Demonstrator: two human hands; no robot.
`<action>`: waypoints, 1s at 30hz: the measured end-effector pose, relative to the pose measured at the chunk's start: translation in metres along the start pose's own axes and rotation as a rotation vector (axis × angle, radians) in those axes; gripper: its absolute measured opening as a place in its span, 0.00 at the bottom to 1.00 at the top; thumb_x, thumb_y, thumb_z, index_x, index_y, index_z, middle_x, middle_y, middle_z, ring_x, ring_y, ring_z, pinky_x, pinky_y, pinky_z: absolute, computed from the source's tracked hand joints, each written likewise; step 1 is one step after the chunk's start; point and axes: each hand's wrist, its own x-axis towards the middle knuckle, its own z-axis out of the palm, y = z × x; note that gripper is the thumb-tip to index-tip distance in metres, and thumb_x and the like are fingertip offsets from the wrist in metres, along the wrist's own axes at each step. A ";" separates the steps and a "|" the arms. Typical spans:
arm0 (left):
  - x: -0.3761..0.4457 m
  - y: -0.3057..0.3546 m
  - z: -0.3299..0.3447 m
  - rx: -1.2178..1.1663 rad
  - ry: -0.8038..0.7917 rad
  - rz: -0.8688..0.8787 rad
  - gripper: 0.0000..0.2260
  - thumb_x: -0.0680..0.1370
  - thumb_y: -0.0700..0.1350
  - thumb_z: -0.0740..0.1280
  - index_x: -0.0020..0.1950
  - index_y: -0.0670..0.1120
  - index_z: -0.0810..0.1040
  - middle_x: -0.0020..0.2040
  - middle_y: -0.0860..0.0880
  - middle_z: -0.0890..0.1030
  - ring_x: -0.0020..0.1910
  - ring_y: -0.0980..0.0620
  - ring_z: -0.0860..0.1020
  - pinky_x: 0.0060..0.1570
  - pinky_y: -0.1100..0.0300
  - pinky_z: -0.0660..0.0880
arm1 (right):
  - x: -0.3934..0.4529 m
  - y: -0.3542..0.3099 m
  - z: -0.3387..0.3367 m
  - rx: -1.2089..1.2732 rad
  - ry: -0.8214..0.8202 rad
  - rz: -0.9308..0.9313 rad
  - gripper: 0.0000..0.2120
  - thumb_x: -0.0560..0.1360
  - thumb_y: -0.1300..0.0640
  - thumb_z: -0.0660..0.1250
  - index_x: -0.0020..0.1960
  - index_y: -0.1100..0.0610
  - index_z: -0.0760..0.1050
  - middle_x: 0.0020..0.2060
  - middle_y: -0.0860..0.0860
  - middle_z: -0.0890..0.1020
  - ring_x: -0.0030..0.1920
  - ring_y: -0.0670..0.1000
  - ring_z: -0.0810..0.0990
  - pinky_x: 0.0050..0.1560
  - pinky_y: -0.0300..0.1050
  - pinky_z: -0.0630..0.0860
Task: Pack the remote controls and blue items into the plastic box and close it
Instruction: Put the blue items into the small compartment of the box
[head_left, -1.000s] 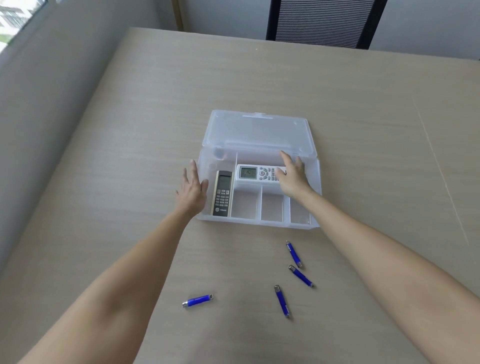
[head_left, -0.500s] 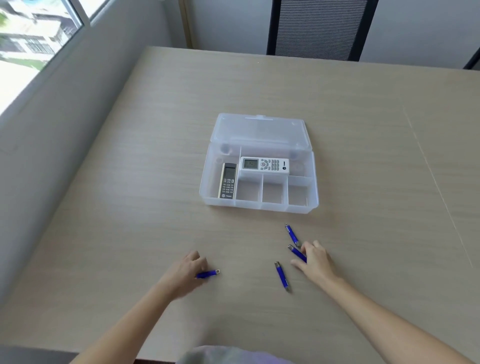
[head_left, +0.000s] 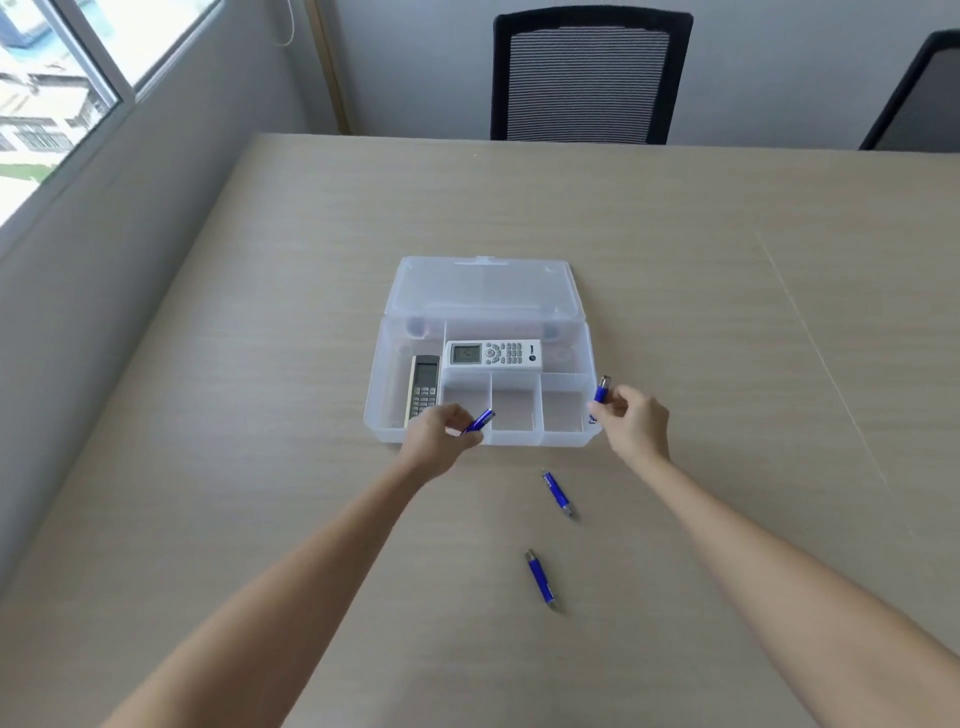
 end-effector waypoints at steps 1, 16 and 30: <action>0.009 0.011 0.006 -0.040 -0.010 -0.032 0.05 0.69 0.43 0.73 0.40 0.46 0.78 0.39 0.50 0.80 0.36 0.51 0.77 0.41 0.56 0.74 | 0.010 0.000 0.004 -0.043 -0.038 0.032 0.07 0.67 0.56 0.72 0.36 0.60 0.78 0.37 0.54 0.79 0.39 0.54 0.74 0.36 0.43 0.66; 0.074 0.063 0.092 0.043 -0.018 -0.145 0.07 0.67 0.45 0.74 0.34 0.43 0.80 0.31 0.46 0.82 0.31 0.48 0.77 0.34 0.60 0.74 | 0.027 0.036 0.025 0.092 -0.189 0.087 0.17 0.74 0.50 0.64 0.31 0.53 0.61 0.26 0.54 0.74 0.38 0.64 0.83 0.32 0.46 0.66; -0.023 -0.011 0.091 0.665 -0.349 0.494 0.07 0.78 0.47 0.61 0.53 0.48 0.75 0.52 0.47 0.77 0.43 0.43 0.78 0.42 0.50 0.77 | -0.019 0.063 0.032 0.309 -0.155 0.338 0.13 0.80 0.53 0.57 0.42 0.58 0.74 0.31 0.54 0.79 0.32 0.56 0.79 0.38 0.53 0.79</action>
